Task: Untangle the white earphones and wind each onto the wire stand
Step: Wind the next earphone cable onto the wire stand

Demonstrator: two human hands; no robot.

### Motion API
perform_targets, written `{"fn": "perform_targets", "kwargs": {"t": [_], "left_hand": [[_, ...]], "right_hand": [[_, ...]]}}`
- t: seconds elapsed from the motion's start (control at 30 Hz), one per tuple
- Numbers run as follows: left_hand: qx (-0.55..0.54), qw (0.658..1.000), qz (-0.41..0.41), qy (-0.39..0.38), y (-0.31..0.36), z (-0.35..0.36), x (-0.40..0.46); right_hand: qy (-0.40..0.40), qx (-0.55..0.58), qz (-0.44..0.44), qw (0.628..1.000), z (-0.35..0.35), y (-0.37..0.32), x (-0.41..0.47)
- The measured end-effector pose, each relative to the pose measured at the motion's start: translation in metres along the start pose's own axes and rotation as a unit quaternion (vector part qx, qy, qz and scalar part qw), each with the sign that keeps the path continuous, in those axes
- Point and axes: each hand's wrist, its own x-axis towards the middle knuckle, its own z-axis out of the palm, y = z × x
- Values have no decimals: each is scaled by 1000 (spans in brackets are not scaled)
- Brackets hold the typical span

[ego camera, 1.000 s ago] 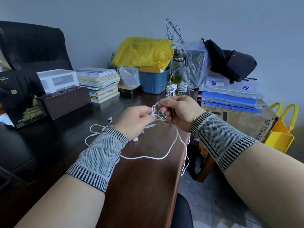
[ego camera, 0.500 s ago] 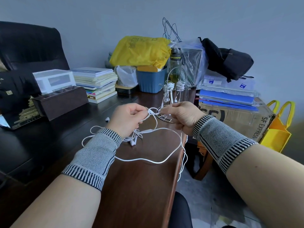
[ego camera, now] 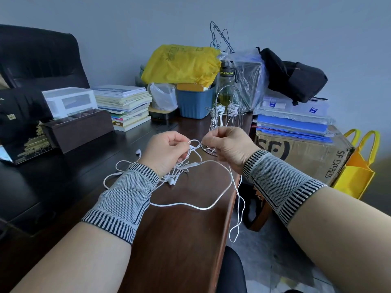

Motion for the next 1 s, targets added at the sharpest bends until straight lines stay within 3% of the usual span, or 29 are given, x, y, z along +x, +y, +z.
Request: {"fn": "perform_targets", "kwargs": {"t": [0.13,0.4,0.63,0.87,1.0], "left_hand": [[7,1000,-15,8,-5,1,4],[61,998,1,-28,-8,0,3],[64,997,15,-50,-5,0,1],[49,999,-8,17,-10,-4,4],[31,999,-2,14,-10,-5,5]], "right_hand": [[-11,-127,-126,984,7,-2,-4],[-18,-355,-172,919,11,2,-6],[-47,-266,-130,954,11,2,-10],[-31,-135,-72,988,4,6,-6],[-15,-102,-27,994,3,2,-5]]}}
